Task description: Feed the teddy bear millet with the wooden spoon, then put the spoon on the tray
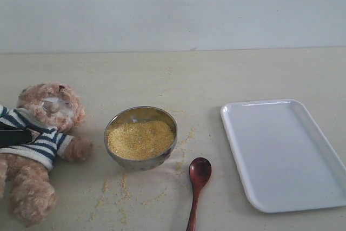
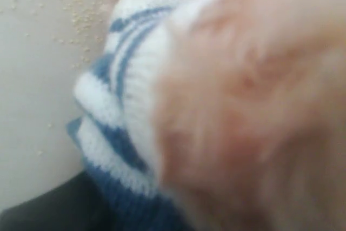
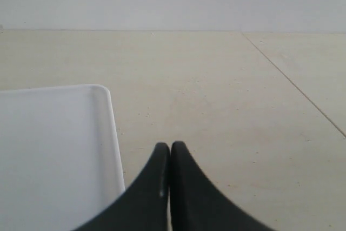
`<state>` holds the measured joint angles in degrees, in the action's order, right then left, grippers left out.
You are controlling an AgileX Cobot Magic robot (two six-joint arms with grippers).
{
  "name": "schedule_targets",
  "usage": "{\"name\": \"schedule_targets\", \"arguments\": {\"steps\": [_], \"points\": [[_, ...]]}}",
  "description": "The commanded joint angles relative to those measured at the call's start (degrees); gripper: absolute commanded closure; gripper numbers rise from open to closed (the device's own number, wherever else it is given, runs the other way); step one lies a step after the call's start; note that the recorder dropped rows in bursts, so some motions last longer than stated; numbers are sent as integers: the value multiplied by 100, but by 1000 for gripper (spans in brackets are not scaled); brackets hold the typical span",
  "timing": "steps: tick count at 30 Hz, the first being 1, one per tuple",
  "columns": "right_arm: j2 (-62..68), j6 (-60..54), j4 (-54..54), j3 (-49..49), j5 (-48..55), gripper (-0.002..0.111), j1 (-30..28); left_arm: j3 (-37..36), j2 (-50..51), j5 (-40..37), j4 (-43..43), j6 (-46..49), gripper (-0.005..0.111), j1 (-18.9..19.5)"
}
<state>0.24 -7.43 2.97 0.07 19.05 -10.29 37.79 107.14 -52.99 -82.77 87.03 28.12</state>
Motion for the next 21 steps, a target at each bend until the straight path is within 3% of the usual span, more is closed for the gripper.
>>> {"name": "schedule_targets", "arguments": {"steps": [1,5,10,21], "points": [[-24,-19,-7,-7,-51,109,13,23,16,-442,-494,-6,102,-1],[-24,-19,-7,-7,-51,109,13,23,16,-1698,-1616,-6,102,8],[-24,-19,-7,-7,-51,109,13,23,-277,-1698,-1717,-1166,102,8],[-24,-19,-7,-7,-51,109,13,-352,-444,-1698,-1717,-1206,102,-44]]}}
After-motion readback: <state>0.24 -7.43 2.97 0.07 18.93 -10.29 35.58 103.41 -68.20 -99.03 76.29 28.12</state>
